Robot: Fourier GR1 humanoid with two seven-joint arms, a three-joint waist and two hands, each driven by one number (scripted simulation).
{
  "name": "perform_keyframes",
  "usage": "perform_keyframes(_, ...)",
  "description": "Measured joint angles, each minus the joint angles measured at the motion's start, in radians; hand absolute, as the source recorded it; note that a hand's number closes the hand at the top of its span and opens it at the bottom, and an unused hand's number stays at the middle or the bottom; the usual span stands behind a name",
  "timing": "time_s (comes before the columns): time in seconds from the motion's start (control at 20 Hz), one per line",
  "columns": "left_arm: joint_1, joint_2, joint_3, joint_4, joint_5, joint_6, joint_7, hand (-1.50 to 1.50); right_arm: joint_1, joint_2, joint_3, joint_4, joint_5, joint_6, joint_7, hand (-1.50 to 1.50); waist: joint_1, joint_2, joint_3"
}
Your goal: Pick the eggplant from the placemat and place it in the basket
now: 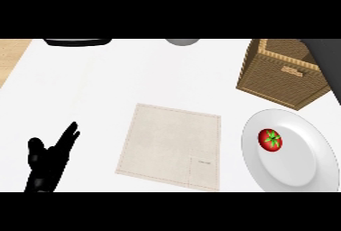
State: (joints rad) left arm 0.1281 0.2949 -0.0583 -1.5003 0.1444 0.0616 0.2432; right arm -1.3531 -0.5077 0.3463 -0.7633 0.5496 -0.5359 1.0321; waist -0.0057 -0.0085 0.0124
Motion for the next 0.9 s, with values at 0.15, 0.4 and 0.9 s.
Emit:
perform_keyframes(0.15, -0.001, -0.005, -0.001, 0.005, -0.010, -0.003, -0.021, 0.00, 0.046, -0.006, -0.034, 0.003, -0.018, -0.012, -0.031, 1.50, 0.005, 0.001, 0.001)
perform_keyframes(0.4, 0.002, -0.005, 0.005, 0.001, -0.008, -0.012, -0.015, 0.00, 0.135, -0.017, -0.120, -0.018, -0.072, -0.057, -0.095, 1.50, 0.007, 0.002, 0.002)
perform_keyframes(0.9, -0.006, -0.029, 0.004, 0.010, -0.033, -0.004, -0.018, 0.00, 0.303, -0.004, -0.247, -0.053, -0.156, -0.136, -0.274, 1.50, 0.011, 0.001, 0.005)
